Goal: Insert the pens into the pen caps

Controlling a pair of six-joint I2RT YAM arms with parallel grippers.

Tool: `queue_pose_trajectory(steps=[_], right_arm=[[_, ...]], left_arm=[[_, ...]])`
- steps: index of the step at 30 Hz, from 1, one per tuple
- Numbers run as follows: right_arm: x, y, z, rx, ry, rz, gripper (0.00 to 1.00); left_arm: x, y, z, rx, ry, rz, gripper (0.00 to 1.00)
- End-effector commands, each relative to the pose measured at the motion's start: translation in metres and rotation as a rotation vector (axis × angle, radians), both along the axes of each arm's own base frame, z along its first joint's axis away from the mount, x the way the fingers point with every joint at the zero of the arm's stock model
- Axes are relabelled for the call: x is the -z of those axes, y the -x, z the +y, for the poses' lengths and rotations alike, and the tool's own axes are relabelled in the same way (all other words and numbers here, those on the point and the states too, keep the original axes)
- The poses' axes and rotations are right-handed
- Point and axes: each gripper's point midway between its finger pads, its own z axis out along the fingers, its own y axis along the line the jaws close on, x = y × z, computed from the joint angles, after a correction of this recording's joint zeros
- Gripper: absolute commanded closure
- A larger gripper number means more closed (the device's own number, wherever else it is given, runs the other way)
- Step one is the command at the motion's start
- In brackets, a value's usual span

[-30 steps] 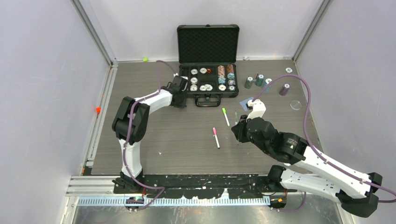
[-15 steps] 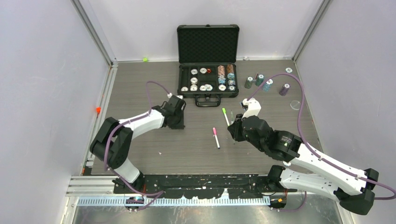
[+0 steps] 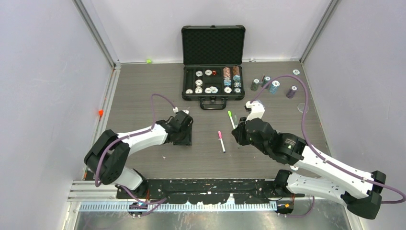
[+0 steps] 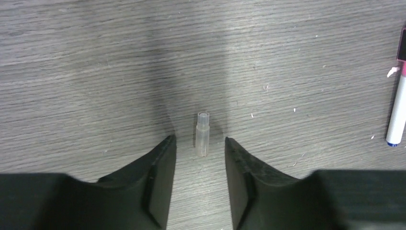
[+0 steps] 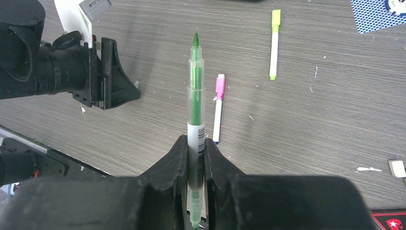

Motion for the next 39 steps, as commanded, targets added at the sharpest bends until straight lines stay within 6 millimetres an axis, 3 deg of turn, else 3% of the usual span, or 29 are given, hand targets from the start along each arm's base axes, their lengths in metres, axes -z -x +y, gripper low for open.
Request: queue_pose_trajectory(steps=[1,6,12,32,35,39], right_arm=[[-0.029,-0.007,0.008,0.005,-0.069,-0.052,1.00],[-0.027,-0.006,0.007,0.004,-0.056,-0.041,0.99],[-0.025,-0.006,0.007,0.005,-0.053,-0.038,1.00],[-0.016,-0.007,0.008,0.006,-0.032,-0.026,1.00],[-0.015,-0.007,0.009,0.005,-0.030,-0.024,1.00],[-0.015,-0.007,0.009,0.004,-0.031,-0.025,1.00]], left_arm=[[-0.003,0.004,0.008,0.007,-0.041,0.000,0.54],[-0.010,0.005,0.009,0.083,-0.098,0.037,0.51],[-0.018,-0.001,0.011,0.128,-0.165,0.057,0.57],[0.000,-0.009,-0.001,0.141,-0.159,0.083,0.65],[-0.002,-0.010,-0.001,0.154,-0.167,0.080,0.62],[-0.012,-0.010,0.002,0.190,-0.181,0.062,0.49]])
